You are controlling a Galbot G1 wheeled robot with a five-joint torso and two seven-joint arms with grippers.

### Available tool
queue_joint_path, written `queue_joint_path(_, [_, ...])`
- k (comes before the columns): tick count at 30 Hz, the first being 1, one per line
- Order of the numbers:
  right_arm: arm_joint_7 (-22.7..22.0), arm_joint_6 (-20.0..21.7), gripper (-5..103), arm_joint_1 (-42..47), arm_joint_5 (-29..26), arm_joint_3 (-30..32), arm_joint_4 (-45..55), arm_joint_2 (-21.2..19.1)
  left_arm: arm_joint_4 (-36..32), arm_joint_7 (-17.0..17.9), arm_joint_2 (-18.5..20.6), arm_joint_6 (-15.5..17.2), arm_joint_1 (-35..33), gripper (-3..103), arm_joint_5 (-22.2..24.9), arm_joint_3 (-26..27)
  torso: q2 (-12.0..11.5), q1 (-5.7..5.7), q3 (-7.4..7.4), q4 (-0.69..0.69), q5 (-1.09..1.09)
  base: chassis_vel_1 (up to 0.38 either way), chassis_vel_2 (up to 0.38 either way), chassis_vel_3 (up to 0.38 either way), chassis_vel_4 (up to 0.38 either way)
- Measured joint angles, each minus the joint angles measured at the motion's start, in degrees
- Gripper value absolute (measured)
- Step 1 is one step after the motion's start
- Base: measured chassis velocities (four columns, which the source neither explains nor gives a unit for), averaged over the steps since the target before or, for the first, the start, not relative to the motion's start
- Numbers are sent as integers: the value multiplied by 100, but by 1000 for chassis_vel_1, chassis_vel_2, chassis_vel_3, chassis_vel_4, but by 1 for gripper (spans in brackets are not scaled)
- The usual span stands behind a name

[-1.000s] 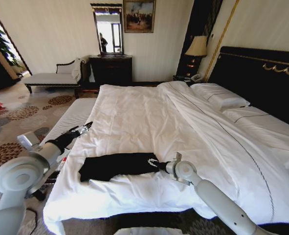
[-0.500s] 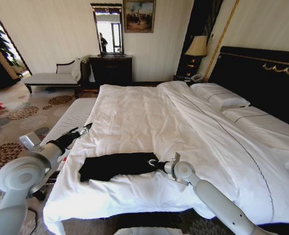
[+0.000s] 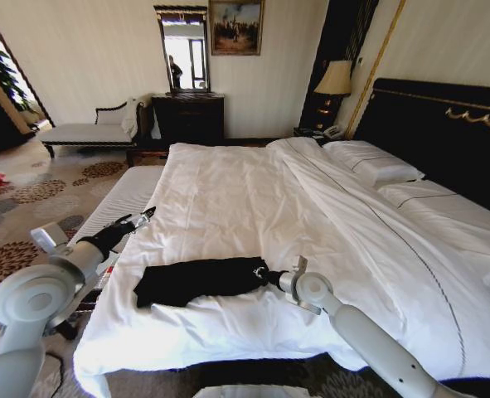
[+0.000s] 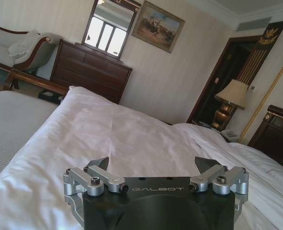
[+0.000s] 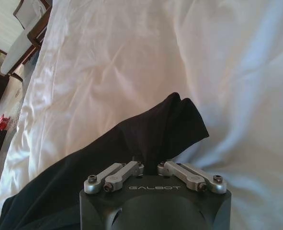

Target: Fold the clothes on the bed.

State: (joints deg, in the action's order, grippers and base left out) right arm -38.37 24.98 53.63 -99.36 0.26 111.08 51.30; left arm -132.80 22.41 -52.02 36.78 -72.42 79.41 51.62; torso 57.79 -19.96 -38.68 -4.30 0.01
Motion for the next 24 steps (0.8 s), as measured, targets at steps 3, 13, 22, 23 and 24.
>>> queue_joint_path(3, [-142, -6, 7, 4, -148, 67, 239, -197, 5, 11, -10, 1, 1, 100, -7, 0, 0, 0, 0, -1, 0, 0, 0, 0, 0])
queue_joint_path(13, [4, 38, 7, -73, -14, 2, 350, -938, -53, 17, -83, 5, 7, 100, -59, -34, 0, 0, 0, -1, 0, 0, 0, 0, 0])
queue_joint_path(22, [636, -26, 7, -312, 787, -115, 363, -978, -123, 18, -76, 10, -18, 100, -30, 76, 0, -1, 0, -3, -2, 0, 0, 0, 0])
queue_joint_path(23, [798, -101, 7, -437, 1020, -281, 535, -871, -123, 18, -56, 11, 2, 100, -24, 102, 0, 0, 0, -2, -1, 0, 0, 0, 0])
queue_joint_path(24, [798, -101, 7, -437, 1020, -281, 535, -871, -123, 18, -56, 11, 2, 100, -24, 102, 0, 0, 0, -2, -1, 0, 0, 0, 0])
